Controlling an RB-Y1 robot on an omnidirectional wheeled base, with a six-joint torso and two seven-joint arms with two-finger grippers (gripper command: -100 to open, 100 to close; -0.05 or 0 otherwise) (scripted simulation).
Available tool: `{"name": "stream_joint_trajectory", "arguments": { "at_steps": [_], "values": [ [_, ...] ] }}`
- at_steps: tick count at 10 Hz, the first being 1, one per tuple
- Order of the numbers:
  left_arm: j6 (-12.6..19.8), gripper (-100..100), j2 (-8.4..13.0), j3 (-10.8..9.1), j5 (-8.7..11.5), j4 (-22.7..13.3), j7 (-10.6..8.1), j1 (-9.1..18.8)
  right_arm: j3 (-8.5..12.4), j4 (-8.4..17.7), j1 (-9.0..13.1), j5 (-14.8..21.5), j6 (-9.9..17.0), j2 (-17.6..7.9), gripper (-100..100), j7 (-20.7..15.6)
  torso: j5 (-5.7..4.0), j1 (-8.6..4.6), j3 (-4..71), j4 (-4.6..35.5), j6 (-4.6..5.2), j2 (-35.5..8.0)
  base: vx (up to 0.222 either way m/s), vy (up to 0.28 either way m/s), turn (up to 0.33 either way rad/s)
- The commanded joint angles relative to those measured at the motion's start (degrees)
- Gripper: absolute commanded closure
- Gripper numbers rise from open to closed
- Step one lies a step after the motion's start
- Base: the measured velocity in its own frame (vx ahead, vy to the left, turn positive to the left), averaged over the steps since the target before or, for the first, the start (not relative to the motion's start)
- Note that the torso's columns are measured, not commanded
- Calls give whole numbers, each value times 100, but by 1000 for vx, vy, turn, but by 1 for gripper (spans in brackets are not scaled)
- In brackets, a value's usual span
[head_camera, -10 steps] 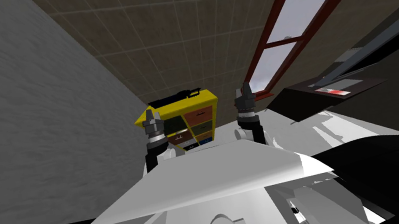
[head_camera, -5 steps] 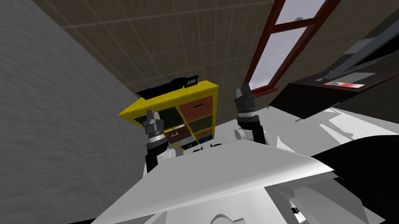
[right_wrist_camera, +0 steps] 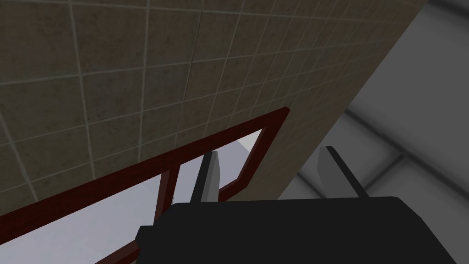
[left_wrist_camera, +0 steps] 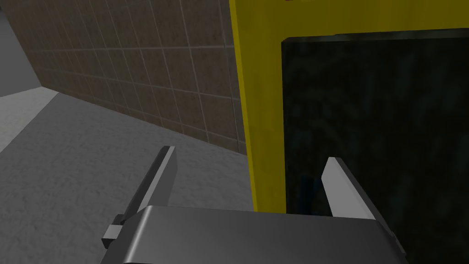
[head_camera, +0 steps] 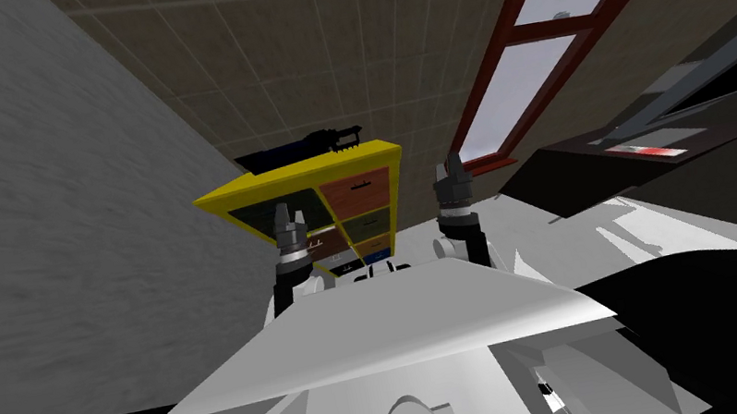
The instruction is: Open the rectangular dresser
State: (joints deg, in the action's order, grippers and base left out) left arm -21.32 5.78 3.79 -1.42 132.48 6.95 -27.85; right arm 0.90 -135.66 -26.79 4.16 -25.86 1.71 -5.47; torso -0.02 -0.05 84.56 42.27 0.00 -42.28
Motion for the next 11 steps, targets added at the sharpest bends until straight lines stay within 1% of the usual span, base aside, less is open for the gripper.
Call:
{"name": "stream_joint_trajectory", "arguments": {
  "at_steps": [1,4,11],
  "values": [
    [-119,-100,150,-24,-20,-355,23,70,0,0,0,0,0,0,0,0,2,5,0,2,0,-1,1,-65,6],
    [-273,-100,224,-45,-51,-793,54,137,0,0,0,0,0,0,0,0,1,2,3,1,0,2,8,-75,6],
    [-623,-100,236,-94,-121,-1809,125,290,0,0,0,0,0,0,0,0,2,9,1,2,0,-1,1,-79,5]
  ]
}}
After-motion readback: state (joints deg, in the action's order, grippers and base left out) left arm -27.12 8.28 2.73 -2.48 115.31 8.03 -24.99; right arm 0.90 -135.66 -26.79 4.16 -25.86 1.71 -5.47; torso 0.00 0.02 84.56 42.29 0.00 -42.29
